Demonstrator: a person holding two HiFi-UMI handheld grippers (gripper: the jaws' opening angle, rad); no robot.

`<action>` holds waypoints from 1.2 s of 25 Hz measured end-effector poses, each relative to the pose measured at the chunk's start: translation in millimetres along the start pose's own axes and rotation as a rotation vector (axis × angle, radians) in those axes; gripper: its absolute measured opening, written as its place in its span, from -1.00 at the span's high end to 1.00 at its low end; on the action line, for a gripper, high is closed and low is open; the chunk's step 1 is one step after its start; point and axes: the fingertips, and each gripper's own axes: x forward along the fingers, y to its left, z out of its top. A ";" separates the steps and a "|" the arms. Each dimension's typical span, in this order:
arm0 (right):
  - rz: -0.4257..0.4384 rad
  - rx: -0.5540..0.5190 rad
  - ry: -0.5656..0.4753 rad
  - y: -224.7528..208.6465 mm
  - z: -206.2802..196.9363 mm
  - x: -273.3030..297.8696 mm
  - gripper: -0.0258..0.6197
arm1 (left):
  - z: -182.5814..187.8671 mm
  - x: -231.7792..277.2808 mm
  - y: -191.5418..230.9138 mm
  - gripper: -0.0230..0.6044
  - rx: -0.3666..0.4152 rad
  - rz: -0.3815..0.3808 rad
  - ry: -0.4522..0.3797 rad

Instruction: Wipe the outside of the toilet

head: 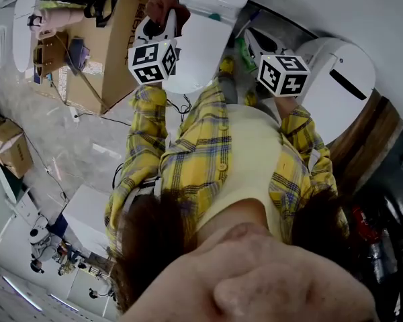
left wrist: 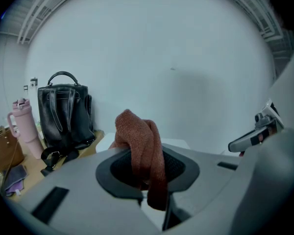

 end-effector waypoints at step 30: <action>-0.047 0.032 0.058 3.2 -8.9 29.4 0.84 | 23.8 102.4 100.7 0.62 0.253 0.176 0.025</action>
